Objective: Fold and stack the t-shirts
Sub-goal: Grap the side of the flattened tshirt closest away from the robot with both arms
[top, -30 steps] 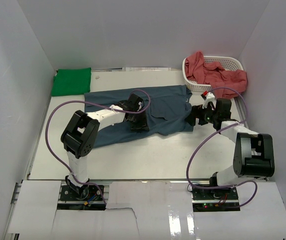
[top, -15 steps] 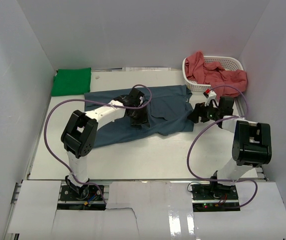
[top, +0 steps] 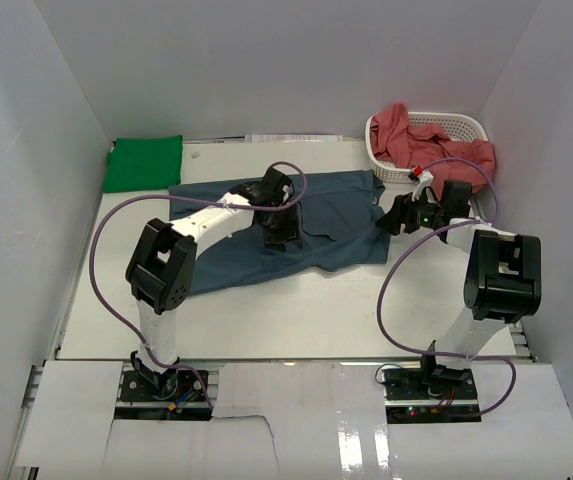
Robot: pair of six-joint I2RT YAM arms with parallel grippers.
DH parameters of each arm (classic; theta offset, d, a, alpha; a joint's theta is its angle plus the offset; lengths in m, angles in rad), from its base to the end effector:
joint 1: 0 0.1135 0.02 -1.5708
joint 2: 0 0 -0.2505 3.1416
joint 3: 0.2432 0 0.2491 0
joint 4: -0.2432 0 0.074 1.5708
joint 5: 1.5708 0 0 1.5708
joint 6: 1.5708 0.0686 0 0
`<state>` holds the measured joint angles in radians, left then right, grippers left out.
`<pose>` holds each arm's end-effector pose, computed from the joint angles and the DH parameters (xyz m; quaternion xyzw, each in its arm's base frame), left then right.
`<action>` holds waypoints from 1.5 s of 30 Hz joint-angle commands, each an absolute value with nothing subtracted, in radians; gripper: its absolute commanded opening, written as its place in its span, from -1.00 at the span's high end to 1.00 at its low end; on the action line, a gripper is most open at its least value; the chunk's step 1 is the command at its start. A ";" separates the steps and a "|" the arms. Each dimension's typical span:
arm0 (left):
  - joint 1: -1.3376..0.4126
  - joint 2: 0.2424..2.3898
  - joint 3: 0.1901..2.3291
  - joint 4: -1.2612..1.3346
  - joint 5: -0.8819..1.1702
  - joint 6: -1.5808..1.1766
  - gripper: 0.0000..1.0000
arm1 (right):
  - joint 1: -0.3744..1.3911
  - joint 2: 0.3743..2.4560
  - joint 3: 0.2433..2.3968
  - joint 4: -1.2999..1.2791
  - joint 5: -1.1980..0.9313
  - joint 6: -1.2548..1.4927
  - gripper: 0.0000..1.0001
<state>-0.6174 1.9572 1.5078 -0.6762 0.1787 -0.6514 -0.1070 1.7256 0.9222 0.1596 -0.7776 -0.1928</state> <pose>0.3347 -0.2526 0.1668 0.0032 0.9716 -0.2004 0.1255 0.3710 0.0086 0.1549 -0.2048 0.8197 0.2735 0.4597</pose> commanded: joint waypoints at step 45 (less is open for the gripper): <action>-0.614 1.921 1.563 -0.764 0.117 -0.624 -0.16 | -0.167 1.924 1.046 0.129 -0.966 -0.155 0.09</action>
